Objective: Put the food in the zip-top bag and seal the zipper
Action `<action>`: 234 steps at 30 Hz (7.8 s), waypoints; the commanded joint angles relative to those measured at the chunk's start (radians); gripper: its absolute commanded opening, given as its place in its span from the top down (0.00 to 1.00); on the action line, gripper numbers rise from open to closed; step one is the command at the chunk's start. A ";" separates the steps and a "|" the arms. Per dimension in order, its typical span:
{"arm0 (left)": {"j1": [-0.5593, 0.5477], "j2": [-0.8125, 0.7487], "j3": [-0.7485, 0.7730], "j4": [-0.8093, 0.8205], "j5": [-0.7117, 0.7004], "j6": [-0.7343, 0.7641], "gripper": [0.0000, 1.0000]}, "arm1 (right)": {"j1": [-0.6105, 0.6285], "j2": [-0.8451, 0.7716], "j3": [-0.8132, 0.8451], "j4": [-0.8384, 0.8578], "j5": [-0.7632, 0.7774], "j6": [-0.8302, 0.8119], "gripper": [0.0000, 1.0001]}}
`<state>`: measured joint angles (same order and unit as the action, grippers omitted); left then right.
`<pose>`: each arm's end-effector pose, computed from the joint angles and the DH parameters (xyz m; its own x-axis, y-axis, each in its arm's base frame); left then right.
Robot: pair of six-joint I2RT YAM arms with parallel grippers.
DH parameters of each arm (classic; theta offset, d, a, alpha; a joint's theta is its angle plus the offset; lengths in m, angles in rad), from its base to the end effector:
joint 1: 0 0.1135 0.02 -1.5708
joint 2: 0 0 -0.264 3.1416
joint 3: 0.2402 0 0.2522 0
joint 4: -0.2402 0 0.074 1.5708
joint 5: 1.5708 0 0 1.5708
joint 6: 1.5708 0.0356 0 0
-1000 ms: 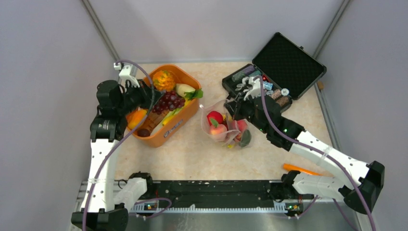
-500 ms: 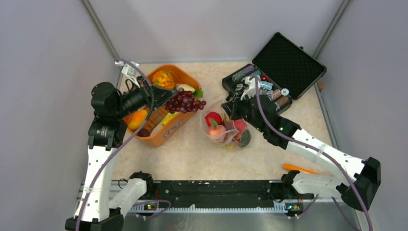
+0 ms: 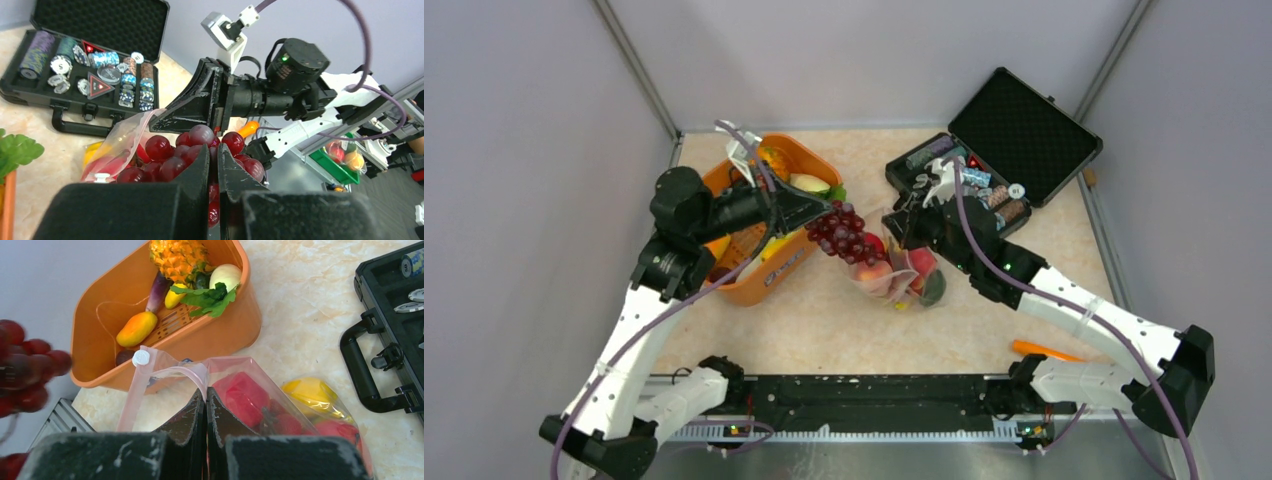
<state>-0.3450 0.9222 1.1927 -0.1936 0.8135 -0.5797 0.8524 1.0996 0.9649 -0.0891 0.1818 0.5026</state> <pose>0.1594 -0.0848 0.4547 -0.4403 -0.2416 -0.8647 0.8044 0.3216 -0.4994 0.1742 0.1894 0.3511 -0.4288 0.2293 -0.8738 -0.4768 0.7641 0.4345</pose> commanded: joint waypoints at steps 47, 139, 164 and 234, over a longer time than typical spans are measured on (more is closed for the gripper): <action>-0.442 0.118 0.021 -0.287 -0.801 0.280 0.04 | -0.008 -0.182 0.103 -0.046 0.078 -0.020 1.00; -0.475 0.264 0.290 -0.274 -0.667 0.252 1.00 | -0.010 -0.051 0.199 -0.201 -0.109 -0.208 1.00; -0.473 0.008 0.113 -0.256 -0.842 0.354 0.01 | -0.021 0.012 0.107 -0.134 0.044 -0.326 1.00; -0.652 0.174 0.043 -0.326 -1.119 0.080 1.00 | -0.037 -0.178 -0.026 0.049 -0.305 -0.139 1.00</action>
<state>-0.9924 1.1061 1.1660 -0.5571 -0.2550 -0.5911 0.8253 0.9905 0.9539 -0.1402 0.0292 0.4622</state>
